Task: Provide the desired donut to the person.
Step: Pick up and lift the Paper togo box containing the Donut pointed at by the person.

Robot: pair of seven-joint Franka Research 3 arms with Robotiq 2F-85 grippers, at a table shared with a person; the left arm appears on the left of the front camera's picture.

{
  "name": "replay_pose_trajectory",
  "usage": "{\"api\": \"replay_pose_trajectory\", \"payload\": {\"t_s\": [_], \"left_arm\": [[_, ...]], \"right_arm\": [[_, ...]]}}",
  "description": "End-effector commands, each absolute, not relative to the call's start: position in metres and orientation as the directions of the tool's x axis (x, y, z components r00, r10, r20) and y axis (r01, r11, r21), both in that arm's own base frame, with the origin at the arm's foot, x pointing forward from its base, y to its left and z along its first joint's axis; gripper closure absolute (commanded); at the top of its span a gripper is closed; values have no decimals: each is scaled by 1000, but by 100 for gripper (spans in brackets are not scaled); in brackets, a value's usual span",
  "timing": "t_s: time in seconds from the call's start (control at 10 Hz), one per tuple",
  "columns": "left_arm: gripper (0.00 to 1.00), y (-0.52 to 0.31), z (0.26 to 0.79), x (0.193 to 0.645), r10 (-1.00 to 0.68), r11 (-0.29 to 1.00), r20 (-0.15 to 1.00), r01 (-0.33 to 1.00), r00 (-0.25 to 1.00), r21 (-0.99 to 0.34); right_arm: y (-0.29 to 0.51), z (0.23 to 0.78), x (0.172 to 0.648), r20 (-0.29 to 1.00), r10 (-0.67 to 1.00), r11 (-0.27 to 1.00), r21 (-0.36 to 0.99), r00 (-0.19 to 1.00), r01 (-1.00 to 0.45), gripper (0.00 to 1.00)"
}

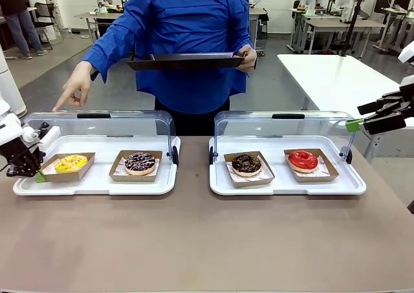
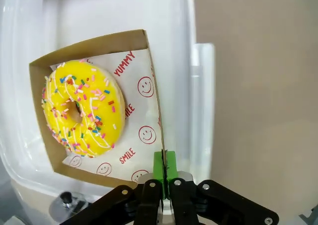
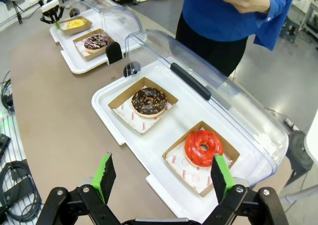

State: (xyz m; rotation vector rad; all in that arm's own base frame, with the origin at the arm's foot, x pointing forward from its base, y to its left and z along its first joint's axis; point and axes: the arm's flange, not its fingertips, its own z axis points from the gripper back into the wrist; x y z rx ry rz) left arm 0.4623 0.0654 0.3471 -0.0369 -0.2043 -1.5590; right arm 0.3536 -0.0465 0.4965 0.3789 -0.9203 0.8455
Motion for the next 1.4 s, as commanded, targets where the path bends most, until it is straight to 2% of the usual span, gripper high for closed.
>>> {"api": "replay_pose_trajectory", "payload": {"t_s": [0.0, 0.1, 0.2, 0.4, 0.7, 1.0, 1.3], "left_arm": [[100, 70, 373, 414, -982, 39, 190, 988, 10, 149], [100, 70, 384, 396, -968, 31, 250, 993, 2, 110], [100, 70, 395, 378, -971, 64, 235, 991, 34, 120], [100, 69, 421, 341, -969, 59, 246, 987, 20, 152], [100, 57, 493, 295, -959, 27, 276, 958, -56, 286], [100, 40, 530, 289, -961, -20, 252, 941, -111, 337], [100, 48, 538, 290, -960, -23, 256, 941, -116, 338]], "right_arm": [[-47, 494, 355, 824, 475, 618, -62, 310, -784, 0], [-47, 494, 355, 824, 475, 618, -62, 310, -784, 0], [-47, 494, 355, 824, 475, 618, -62, 310, -784, 0], [-47, 494, 355, 824, 475, 618, -62, 310, -784, 0], [-47, 494, 355, 824, 475, 618, -62, 310, -784, 0], [-47, 494, 355, 824, 475, 618, -62, 310, -784, 0], [-47, 494, 355, 824, 475, 618, -62, 310, -784, 0]]}}
